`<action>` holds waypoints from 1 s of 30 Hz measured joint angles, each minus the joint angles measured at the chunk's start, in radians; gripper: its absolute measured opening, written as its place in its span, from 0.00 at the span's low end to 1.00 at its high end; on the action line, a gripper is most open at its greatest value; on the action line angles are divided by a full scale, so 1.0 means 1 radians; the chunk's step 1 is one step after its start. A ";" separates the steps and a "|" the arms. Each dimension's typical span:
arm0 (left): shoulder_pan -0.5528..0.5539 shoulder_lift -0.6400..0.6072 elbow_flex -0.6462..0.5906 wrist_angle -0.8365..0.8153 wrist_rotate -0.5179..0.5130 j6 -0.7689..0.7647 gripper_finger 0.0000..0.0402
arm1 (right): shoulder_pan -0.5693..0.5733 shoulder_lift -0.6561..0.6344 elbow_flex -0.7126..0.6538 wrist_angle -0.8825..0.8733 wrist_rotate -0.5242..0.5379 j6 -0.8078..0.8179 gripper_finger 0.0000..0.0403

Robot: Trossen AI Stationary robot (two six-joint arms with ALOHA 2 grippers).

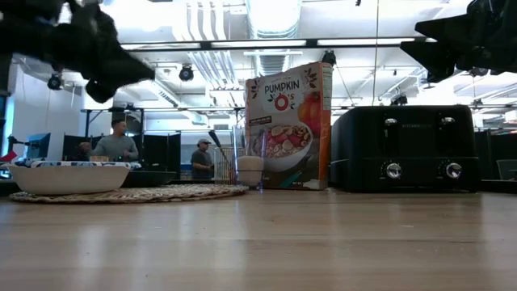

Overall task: Arrange a breakfast setting
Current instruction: Remove the white bowl from the brown placemat

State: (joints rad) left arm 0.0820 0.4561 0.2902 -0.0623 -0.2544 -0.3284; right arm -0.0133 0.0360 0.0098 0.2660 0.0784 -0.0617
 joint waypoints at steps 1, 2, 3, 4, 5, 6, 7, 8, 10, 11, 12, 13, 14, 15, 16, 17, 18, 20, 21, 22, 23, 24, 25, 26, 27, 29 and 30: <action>0.000 0.026 0.052 -0.123 -0.054 -0.014 0.15 | 0.000 0.000 0.000 0.000 0.000 0.001 0.65; 0.000 0.053 0.100 -0.242 -0.105 -0.039 0.15 | 0.000 0.000 0.000 0.000 0.000 0.001 0.65; 0.000 0.082 0.146 -0.349 -0.146 -0.074 0.15 | 0.000 0.000 0.000 0.000 0.000 0.000 0.65; 0.000 0.110 0.187 -0.451 -0.171 -0.117 0.15 | 0.000 0.000 0.000 0.000 0.000 0.000 0.65; 0.001 0.137 0.222 -0.544 -0.177 -0.164 0.15 | 0.000 0.000 0.000 0.000 0.000 0.001 0.65; 0.001 0.163 0.254 -0.626 -0.167 -0.210 0.15 | 0.000 0.000 0.000 0.000 0.000 0.001 0.65; 0.001 0.188 0.283 -0.693 -0.135 -0.249 0.15 | 0.000 0.000 0.000 0.000 0.000 -0.001 0.65; 0.001 0.210 0.307 -0.750 -0.085 -0.279 0.15 | 0.000 0.000 0.000 0.000 0.000 0.000 0.65; 0.000 0.252 0.339 -0.828 0.007 -0.325 0.15 | 0.000 0.000 0.000 0.000 0.000 0.001 0.65; -0.001 0.271 0.349 -0.847 0.051 -0.345 0.15 | 0.000 0.000 0.000 0.000 0.000 0.000 0.65; -0.001 0.288 0.354 -0.851 0.092 -0.362 0.15 | 0.000 0.000 0.000 0.000 0.000 0.000 0.65; -0.001 0.304 0.357 -0.850 0.131 -0.377 0.15 | 0.000 0.000 0.000 0.000 0.000 0.000 0.65; -0.001 0.320 0.359 -0.851 0.167 -0.394 0.15 | 0.000 0.000 0.000 0.000 0.000 0.001 0.65; -0.001 0.337 0.360 -0.851 0.202 -0.406 0.15 | 0.000 0.000 0.000 0.000 0.000 0.000 0.65; -0.001 0.355 0.363 -0.852 0.228 -0.419 0.15 | 0.000 0.000 0.000 0.000 0.000 0.000 0.65; -0.001 0.371 0.365 -0.852 0.260 -0.427 0.15 | 0.000 0.000 0.000 0.000 0.000 0.000 0.65; -0.001 0.388 0.368 -0.852 0.292 -0.429 0.15 | 0.000 0.000 0.000 0.000 0.000 0.001 0.65; -0.001 0.418 0.375 -0.851 0.336 -0.429 0.15 | 0.000 0.000 0.000 0.000 0.000 -0.001 0.65; -0.002 0.433 0.379 -0.851 0.350 -0.428 0.15 | 0.000 0.000 0.000 0.000 0.000 0.000 0.65; -0.004 0.446 0.383 -0.851 0.357 -0.423 0.16 | 0.000 0.000 0.000 0.000 0.000 0.001 0.65; -0.005 0.459 0.386 -0.851 0.368 -0.417 0.16 | 0.000 0.000 0.000 0.000 0.000 0.001 0.65; -0.006 0.471 0.389 -0.850 0.379 -0.412 0.17 | 0.000 0.000 0.000 0.000 0.000 0.000 0.65; -0.009 0.483 0.392 -0.850 0.384 -0.407 0.18 | 0.000 0.000 0.000 0.000 0.000 0.000 0.65; -0.012 0.494 0.392 -0.849 0.396 -0.401 0.20 | 0.000 0.000 0.000 0.000 0.000 0.001 0.65; -0.017 0.506 0.392 -0.850 0.403 -0.394 0.21 | 0.000 0.000 0.000 0.000 0.000 0.001 0.65; -0.030 0.528 0.393 -0.848 0.414 -0.385 0.25 | 0.000 0.000 0.000 0.000 0.000 0.000 0.65; -0.037 0.538 0.391 -0.840 0.421 -0.378 0.28 | 0.000 0.000 0.000 0.000 0.000 0.001 0.65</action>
State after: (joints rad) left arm 0.0446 0.9942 0.6811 -0.9026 0.1667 -0.7068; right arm -0.0134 0.0360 0.0101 0.2661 0.0786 -0.0606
